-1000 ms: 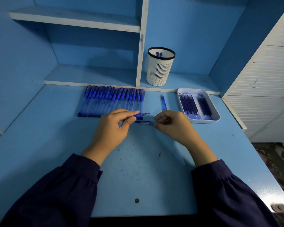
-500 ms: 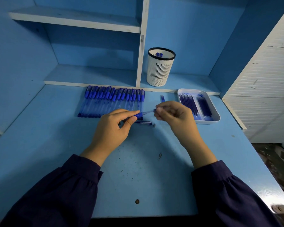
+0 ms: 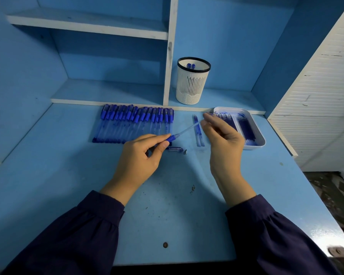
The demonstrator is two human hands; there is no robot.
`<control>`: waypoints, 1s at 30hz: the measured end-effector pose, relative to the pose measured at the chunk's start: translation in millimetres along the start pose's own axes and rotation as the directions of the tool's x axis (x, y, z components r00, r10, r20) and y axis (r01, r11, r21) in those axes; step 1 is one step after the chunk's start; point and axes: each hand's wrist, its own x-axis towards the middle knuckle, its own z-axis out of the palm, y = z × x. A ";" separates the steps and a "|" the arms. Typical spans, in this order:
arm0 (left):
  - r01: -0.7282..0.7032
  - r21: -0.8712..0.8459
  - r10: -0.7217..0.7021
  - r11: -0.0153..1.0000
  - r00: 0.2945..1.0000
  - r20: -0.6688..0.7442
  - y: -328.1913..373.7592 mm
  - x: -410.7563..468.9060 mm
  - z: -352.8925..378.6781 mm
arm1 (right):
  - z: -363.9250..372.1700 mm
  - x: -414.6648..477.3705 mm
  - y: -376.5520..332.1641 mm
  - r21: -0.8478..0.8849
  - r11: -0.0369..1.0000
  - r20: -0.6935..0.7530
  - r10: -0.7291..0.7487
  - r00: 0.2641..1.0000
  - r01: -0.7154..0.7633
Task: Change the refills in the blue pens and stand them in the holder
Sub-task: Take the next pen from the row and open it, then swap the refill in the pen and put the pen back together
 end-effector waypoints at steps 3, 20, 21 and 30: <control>-0.009 -0.001 0.009 1.000 1.000 0.018 1.4 0.0 0.5 | -0.2 2.2 2.8 0.025 0.998 0.008 0.061 0.998 -0.061; -0.086 0.016 0.086 0.996 0.996 -0.021 -4.8 18.3 15.8 | -22.4 82.8 6.3 -0.322 0.937 0.073 0.166 0.983 -0.135; -0.095 0.015 0.096 0.995 0.995 -0.028 -5.8 22.0 18.4 | -21.2 88.8 7.9 -0.399 0.909 0.107 0.180 0.978 -0.123; -0.118 -0.008 0.117 0.993 0.993 -0.031 -21.9 58.6 45.6 | 4.0 108.8 21.9 -0.851 0.521 0.170 0.155 0.973 0.065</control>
